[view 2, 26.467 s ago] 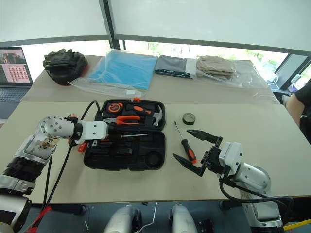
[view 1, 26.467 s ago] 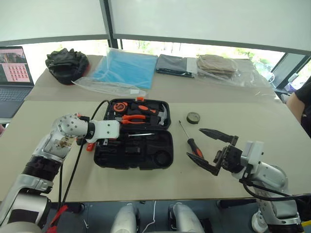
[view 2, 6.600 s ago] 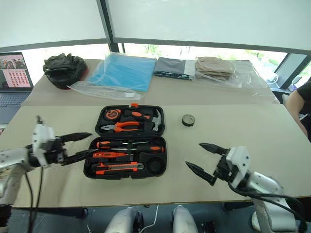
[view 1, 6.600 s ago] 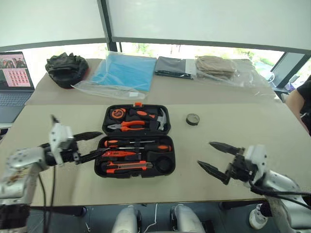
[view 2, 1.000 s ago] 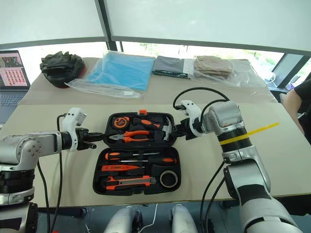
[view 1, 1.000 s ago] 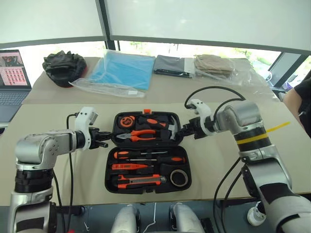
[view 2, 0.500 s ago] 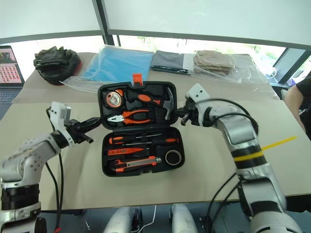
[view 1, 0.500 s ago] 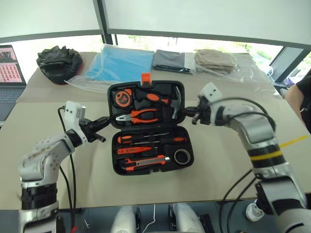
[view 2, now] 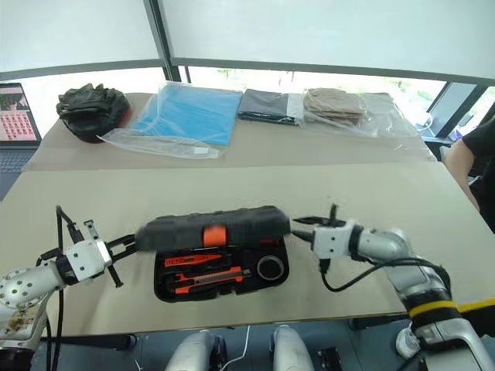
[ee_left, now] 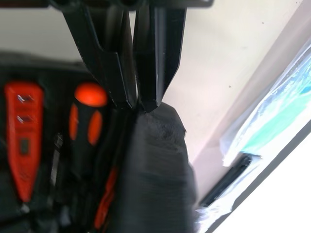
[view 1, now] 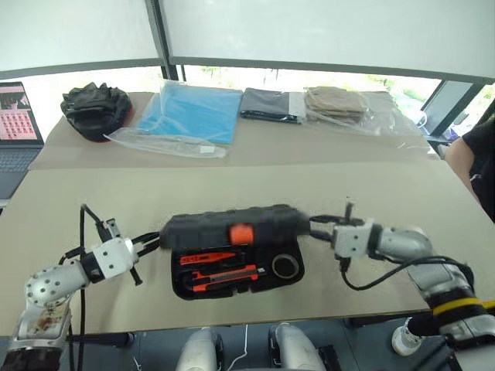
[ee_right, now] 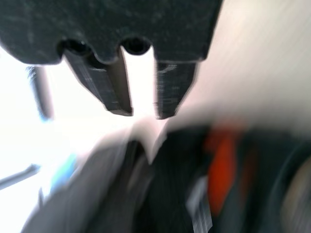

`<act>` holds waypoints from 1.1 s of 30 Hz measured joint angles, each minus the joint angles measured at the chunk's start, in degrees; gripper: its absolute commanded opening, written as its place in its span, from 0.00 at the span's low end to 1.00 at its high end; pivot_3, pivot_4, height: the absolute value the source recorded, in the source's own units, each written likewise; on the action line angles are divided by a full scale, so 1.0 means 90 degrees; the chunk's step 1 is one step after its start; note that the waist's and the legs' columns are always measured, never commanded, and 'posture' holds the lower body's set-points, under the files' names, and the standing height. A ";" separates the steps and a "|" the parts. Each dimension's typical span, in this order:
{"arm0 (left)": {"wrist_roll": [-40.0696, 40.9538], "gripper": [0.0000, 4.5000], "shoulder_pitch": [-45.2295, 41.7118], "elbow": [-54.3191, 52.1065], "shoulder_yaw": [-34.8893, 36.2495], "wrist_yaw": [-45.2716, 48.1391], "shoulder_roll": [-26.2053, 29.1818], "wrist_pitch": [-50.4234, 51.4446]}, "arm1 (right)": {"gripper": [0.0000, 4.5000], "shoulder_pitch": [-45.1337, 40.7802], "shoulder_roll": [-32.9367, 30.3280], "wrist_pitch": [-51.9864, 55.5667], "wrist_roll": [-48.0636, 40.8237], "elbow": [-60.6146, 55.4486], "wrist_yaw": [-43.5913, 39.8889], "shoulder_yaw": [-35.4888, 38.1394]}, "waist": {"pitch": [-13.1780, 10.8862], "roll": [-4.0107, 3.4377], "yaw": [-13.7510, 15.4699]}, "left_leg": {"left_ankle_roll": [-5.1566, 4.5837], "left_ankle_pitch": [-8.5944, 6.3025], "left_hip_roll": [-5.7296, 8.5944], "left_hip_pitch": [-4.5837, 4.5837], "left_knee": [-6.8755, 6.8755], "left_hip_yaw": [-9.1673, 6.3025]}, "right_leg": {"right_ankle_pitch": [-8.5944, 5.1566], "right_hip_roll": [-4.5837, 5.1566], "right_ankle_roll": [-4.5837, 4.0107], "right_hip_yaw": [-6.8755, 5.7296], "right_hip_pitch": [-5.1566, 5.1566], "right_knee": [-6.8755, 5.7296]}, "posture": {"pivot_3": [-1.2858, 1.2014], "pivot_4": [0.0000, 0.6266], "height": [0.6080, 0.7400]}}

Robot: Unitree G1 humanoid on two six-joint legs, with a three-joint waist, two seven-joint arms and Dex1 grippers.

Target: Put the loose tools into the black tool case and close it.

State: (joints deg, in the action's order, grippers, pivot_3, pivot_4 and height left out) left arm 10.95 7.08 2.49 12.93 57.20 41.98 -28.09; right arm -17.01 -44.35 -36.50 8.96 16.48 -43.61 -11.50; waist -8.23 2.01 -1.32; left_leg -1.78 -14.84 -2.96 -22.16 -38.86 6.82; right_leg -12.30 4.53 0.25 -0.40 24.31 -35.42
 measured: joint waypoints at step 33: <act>0.0309 0.00 -0.2138 0.0977 -0.1270 0.0415 -0.0013 0.3860 | 0.00 0.0617 0.0397 0.3583 -0.0759 -0.2556 -0.1133 -0.0518 | 0.0000 0.0028 0.0023 | 0.0017 0.0013 0.0002 0.0006 -0.0024 -0.0021 | -0.0012 -0.0014 0.0034 -0.0007 0.0010 -0.0070 | 0.52 0.24 1.00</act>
State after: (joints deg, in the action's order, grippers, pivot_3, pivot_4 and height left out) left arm 13.73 -12.15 11.28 1.50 60.93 41.86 6.65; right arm -11.46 -40.77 -4.26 2.13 -6.52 -53.81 -16.16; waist -8.23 2.26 -1.11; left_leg -1.62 -14.73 -2.94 -22.10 -39.08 6.63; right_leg -12.41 4.41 0.56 -0.46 24.39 -36.04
